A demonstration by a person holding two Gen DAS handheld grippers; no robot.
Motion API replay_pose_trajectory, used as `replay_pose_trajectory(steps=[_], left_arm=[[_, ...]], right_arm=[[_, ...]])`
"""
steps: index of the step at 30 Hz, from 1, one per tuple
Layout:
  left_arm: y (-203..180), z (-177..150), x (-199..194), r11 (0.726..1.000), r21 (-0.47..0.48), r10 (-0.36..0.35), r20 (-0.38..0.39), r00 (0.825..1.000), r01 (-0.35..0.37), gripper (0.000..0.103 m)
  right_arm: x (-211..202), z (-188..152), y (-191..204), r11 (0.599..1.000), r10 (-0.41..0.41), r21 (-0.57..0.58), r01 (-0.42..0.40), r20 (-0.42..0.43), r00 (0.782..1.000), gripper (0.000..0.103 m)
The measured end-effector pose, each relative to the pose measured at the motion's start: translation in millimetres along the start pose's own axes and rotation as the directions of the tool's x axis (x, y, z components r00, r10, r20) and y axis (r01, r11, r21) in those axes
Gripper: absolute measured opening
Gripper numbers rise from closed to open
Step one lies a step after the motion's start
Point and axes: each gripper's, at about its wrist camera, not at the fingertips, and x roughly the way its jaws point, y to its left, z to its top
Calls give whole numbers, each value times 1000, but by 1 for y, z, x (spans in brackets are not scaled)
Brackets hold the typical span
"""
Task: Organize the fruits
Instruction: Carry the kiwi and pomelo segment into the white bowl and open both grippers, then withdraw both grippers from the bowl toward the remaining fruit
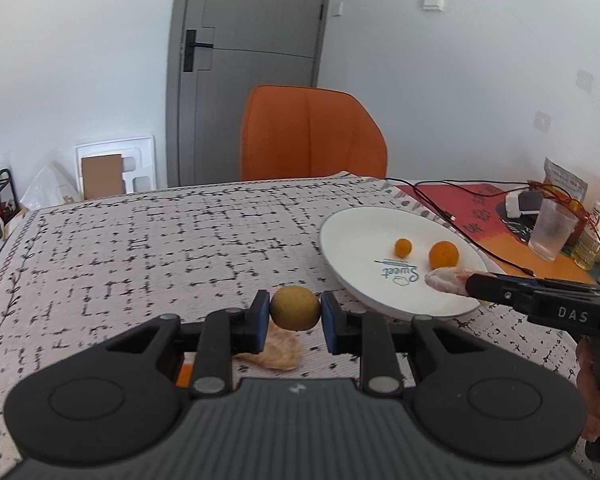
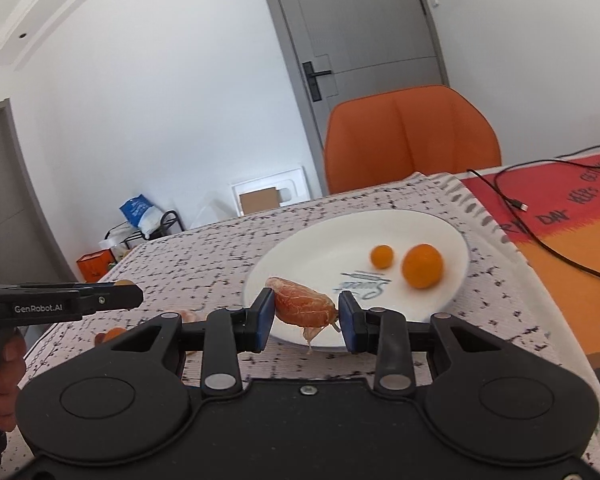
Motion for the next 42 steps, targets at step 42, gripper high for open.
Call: replay_pose_trajectory(steps=[42], left_arm=[[-74,30,40,985,143,-93,-32,995,97,39]], right_arm=[[-25,-10,-38,996,-54,70,53,15,998,50]])
